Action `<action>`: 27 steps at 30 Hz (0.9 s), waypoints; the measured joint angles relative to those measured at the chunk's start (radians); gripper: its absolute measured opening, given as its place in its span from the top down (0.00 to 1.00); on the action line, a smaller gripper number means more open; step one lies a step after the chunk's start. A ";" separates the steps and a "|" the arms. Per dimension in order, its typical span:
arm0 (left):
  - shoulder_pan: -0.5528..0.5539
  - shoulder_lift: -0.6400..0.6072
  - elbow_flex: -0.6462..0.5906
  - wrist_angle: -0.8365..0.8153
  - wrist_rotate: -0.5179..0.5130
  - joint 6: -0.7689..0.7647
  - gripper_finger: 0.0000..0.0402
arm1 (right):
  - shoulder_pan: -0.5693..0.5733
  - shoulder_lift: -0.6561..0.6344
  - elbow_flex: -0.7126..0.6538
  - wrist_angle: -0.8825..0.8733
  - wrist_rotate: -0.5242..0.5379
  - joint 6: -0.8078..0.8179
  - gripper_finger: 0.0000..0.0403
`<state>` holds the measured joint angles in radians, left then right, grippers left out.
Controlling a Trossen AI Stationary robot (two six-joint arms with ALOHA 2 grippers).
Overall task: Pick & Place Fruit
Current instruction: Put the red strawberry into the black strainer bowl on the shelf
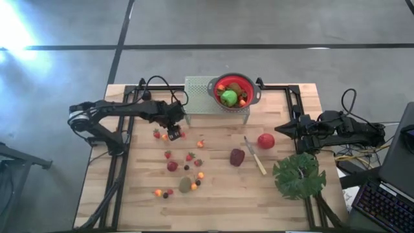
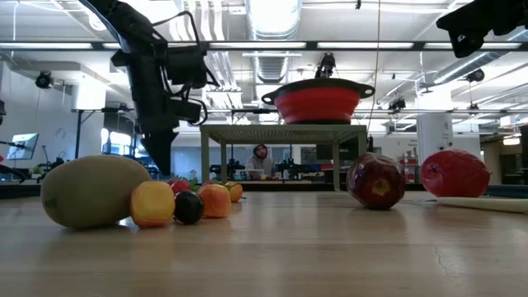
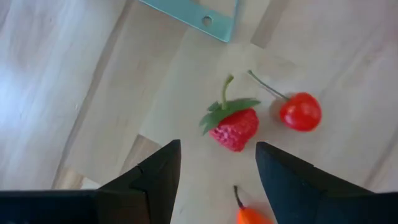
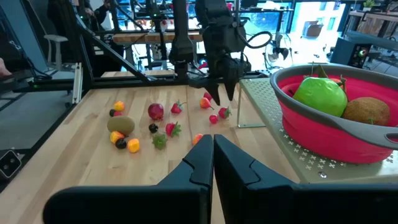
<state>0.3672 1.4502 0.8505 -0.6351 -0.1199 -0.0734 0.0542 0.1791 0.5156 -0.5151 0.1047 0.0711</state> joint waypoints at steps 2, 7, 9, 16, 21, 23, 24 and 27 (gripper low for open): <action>-0.002 0.000 -0.013 0.027 -0.004 0.000 0.47 | 0.000 0.000 0.000 0.000 0.000 0.000 0.98; -0.014 -0.013 -0.059 0.117 -0.004 0.005 0.47 | 0.000 0.000 0.000 0.000 0.000 0.000 0.98; -0.021 -0.030 -0.074 0.119 -0.005 0.004 0.47 | 0.000 0.000 0.000 0.000 0.000 0.000 0.98; -0.048 -0.204 -0.117 0.026 -0.004 -0.054 0.47 | 0.000 0.000 0.000 0.000 0.000 0.000 0.98; -0.058 -0.362 -0.139 -0.126 -0.004 -0.161 0.47 | 0.000 0.000 0.000 0.000 0.000 0.000 0.98; -0.062 -0.407 -0.142 -0.219 -0.005 -0.191 0.47 | 0.000 0.000 0.000 0.000 0.000 0.000 0.98; -0.064 -0.425 -0.146 -0.256 -0.005 -0.194 0.47 | 0.000 0.000 0.000 0.000 0.000 0.000 0.98; -0.066 -0.460 -0.167 -0.320 -0.005 -0.217 0.47 | 0.000 0.000 0.000 0.000 0.000 0.000 0.98</action>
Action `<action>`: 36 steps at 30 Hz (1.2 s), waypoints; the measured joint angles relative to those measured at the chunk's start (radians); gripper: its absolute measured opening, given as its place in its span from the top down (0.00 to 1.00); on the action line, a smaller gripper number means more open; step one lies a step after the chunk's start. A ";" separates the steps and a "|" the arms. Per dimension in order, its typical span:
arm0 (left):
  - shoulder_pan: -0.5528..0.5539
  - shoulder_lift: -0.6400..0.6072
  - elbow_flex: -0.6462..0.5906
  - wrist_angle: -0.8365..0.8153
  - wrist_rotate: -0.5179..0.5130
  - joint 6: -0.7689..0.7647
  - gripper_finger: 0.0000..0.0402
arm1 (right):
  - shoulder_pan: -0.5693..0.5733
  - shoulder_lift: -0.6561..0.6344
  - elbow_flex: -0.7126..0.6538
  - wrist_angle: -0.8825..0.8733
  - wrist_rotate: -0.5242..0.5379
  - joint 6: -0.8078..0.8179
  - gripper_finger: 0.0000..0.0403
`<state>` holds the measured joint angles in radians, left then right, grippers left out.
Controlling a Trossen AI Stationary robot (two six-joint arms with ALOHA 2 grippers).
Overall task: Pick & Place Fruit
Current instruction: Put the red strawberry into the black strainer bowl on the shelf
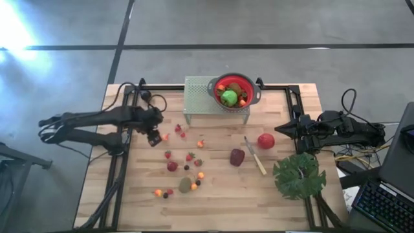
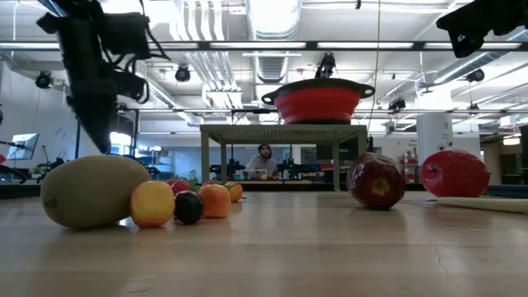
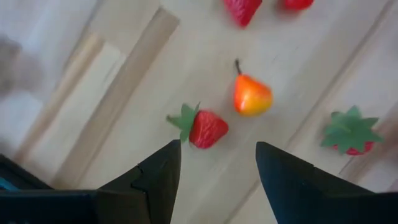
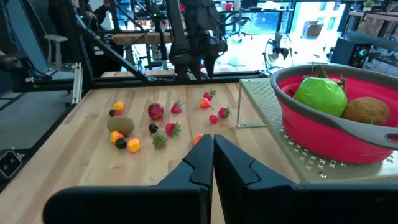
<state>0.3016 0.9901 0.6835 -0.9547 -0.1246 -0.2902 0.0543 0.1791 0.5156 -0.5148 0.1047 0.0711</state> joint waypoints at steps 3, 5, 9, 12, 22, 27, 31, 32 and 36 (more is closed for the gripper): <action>0.000 -0.011 -0.035 0.001 0.000 -0.037 0.47 | 0.000 0.000 0.000 0.000 0.000 0.000 0.98; 0.000 -0.006 -0.052 0.005 0.000 -0.066 0.47 | 0.000 0.000 0.000 0.000 0.000 0.000 0.98; 0.000 0.011 -0.053 0.036 0.000 -0.096 0.47 | 0.000 0.000 0.000 0.000 0.000 0.000 0.98; 0.000 0.023 -0.053 0.068 0.000 -0.104 0.47 | 0.000 0.000 0.000 0.000 0.000 0.000 0.98; 0.000 0.120 -0.053 0.083 -0.009 -0.210 0.47 | 0.000 0.000 0.000 0.000 0.000 0.000 0.98; 0.000 0.190 -0.053 0.095 -0.037 -0.216 0.47 | 0.000 0.000 0.000 0.000 0.000 0.000 0.98; 0.000 0.244 -0.053 0.140 -0.047 -0.215 0.47 | 0.000 0.000 0.000 0.000 0.000 0.000 0.98; 0.000 0.258 -0.053 0.154 -0.052 -0.210 0.47 | 0.000 0.000 0.000 0.000 0.000 0.000 0.98; 0.000 0.310 -0.052 0.196 -0.052 -0.204 0.47 | 0.000 0.000 0.000 0.000 0.000 0.000 0.98</action>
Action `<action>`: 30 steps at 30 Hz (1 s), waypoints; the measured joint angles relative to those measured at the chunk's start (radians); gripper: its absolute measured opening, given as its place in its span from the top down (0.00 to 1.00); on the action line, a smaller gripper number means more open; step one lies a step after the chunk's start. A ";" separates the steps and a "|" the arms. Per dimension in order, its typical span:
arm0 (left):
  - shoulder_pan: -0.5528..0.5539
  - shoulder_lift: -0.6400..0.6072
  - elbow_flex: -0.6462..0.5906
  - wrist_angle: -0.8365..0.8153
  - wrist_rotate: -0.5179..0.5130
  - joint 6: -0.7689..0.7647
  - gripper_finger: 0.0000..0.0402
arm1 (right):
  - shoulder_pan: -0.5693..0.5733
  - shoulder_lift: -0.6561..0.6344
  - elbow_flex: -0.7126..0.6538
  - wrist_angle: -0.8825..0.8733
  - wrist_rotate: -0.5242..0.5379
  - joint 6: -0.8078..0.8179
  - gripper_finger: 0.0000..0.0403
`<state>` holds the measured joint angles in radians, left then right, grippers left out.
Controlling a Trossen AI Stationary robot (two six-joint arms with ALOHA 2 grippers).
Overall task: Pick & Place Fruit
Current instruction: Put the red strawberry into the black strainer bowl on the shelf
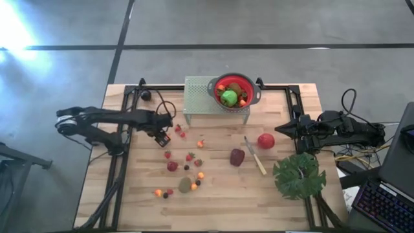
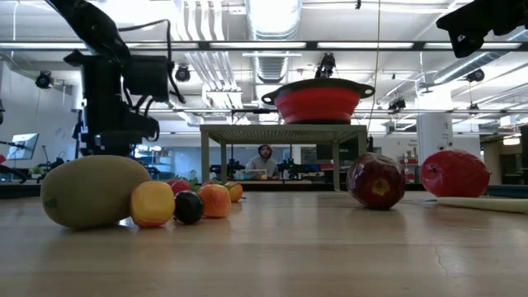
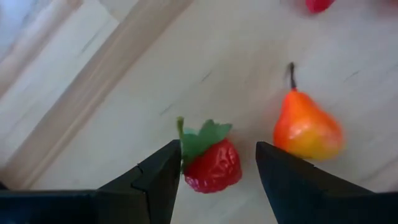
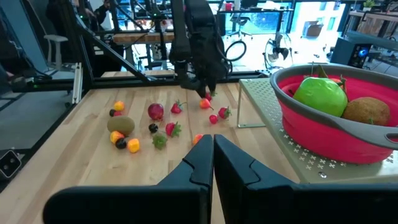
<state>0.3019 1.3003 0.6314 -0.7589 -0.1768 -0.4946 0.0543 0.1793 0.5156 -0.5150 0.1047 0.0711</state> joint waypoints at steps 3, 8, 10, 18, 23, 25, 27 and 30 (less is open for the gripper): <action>0.000 0.039 0.000 -0.001 0.000 0.004 0.47 | 0.000 0.000 0.000 0.000 0.000 0.000 0.98; 0.000 0.080 0.005 0.000 0.000 0.008 0.47 | 0.000 0.000 0.000 0.000 0.000 0.000 0.98; 0.000 0.084 0.005 0.000 0.000 0.010 0.47 | 0.000 0.000 0.000 0.000 0.000 0.000 0.98; 0.000 0.071 0.002 -0.001 0.000 0.023 0.47 | 0.000 0.000 0.000 0.000 0.000 0.000 0.98; 0.000 0.071 0.001 -0.002 0.004 0.031 0.55 | 0.000 0.000 0.000 0.000 0.000 0.000 0.98; 0.000 0.070 0.002 -0.003 0.005 0.031 0.60 | 0.000 0.000 0.000 0.000 0.000 0.000 0.98; 0.000 0.070 0.002 -0.004 0.004 0.031 0.62 | 0.000 0.000 0.000 0.000 0.000 0.000 0.98; 0.000 0.069 0.002 -0.007 0.000 0.032 0.63 | 0.000 0.000 0.000 0.000 0.000 0.000 0.98</action>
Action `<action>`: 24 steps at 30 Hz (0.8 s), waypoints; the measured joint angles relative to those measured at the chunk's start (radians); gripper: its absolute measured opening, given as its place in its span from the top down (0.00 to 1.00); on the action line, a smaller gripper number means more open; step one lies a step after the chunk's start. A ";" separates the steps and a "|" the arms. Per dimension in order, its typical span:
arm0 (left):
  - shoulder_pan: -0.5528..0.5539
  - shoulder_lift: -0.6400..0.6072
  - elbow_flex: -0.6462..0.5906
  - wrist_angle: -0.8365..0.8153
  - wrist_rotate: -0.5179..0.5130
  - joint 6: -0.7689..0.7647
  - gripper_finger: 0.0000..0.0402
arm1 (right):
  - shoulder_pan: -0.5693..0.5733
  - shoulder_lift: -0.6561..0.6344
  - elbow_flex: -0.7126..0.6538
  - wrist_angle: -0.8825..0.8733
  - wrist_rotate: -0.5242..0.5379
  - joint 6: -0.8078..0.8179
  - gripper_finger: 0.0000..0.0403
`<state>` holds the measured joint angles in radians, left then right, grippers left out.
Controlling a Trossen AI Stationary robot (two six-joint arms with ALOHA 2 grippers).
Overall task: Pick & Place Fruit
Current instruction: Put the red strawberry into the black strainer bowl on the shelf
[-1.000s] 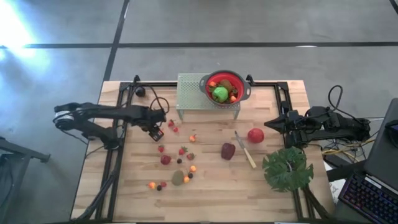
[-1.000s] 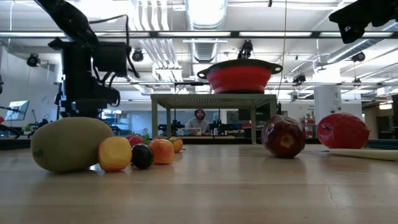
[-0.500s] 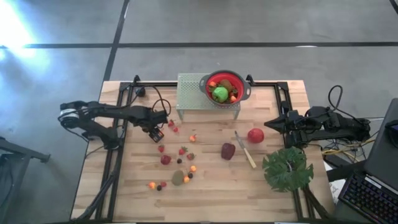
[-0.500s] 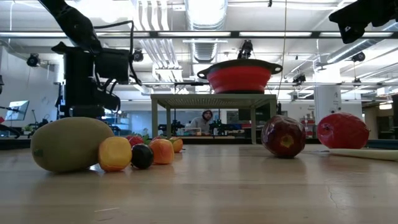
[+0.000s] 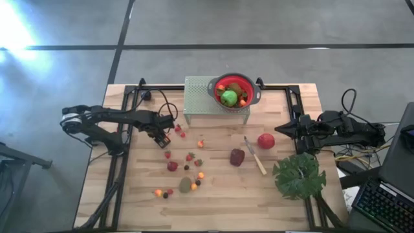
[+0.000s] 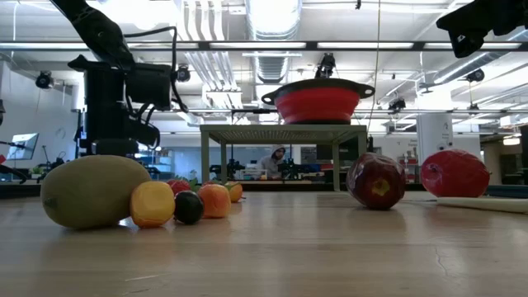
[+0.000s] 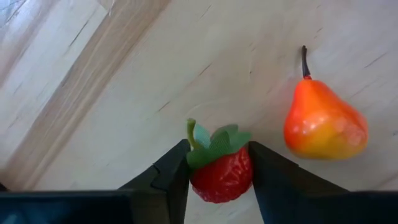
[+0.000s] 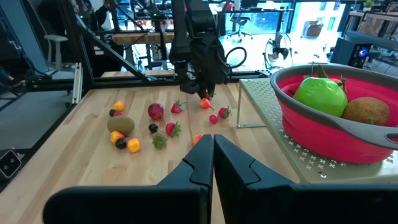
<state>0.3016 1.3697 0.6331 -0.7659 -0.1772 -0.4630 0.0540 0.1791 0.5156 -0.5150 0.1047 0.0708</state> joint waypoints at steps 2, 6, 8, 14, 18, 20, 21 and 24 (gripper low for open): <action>0.000 0.000 0.000 -0.002 0.000 0.000 0.62 | 0.000 0.000 0.000 0.000 0.000 0.000 0.98; 0.000 0.001 -0.001 -0.004 0.000 0.000 0.59 | 0.000 0.000 0.000 0.000 0.000 0.000 0.98; 0.000 0.001 -0.001 -0.005 0.000 0.000 0.60 | 0.000 0.000 0.000 0.000 0.000 0.000 0.98; 0.000 0.000 -0.001 -0.012 0.000 0.002 0.63 | 0.000 0.000 0.000 0.000 0.000 0.000 0.98; 0.000 0.002 0.011 -0.060 0.005 0.019 0.62 | 0.000 0.000 0.000 0.000 0.000 0.000 0.98; 0.000 0.002 0.027 -0.097 0.007 0.020 0.62 | 0.000 0.000 0.000 0.000 0.000 0.000 0.98; 0.000 0.000 0.038 -0.109 0.008 0.020 0.62 | 0.000 0.000 0.000 0.000 0.000 0.000 0.98; 0.000 -0.005 0.069 -0.131 0.007 0.026 0.63 | 0.000 0.000 0.000 0.000 0.000 0.000 0.98</action>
<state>0.3016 1.3643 0.7019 -0.8973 -0.1702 -0.4369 0.0542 0.1791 0.5156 -0.5150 0.1047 0.0711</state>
